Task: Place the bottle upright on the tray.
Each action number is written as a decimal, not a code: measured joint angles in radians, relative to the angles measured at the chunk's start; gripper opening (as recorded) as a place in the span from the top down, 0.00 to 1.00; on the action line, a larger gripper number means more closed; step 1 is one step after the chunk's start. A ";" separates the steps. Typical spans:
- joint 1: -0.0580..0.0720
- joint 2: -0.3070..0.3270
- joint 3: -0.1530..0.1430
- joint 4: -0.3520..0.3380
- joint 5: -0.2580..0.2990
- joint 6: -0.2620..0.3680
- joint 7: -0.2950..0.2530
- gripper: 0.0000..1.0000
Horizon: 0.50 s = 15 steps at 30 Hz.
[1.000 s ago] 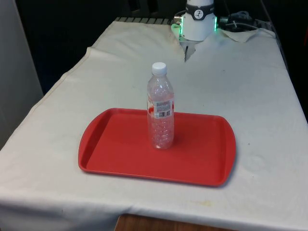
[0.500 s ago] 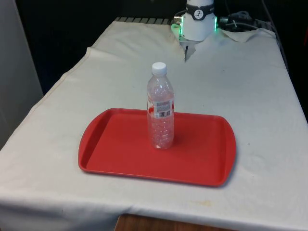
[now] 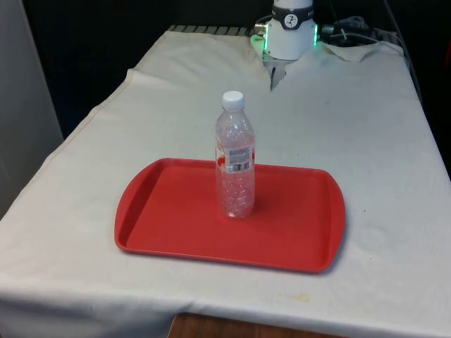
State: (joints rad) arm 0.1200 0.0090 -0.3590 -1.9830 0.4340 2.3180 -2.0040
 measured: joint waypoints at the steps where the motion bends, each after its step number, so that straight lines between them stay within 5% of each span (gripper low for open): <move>1: 0.000 -0.001 0.000 0.000 -0.002 0.000 -0.005 0.00; 15: 0.000 -0.022 0.016 -0.006 -0.038 0.000 -0.044 0.00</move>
State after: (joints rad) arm 0.1200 -0.0130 -0.3430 -1.9890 0.3960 2.3180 -2.0480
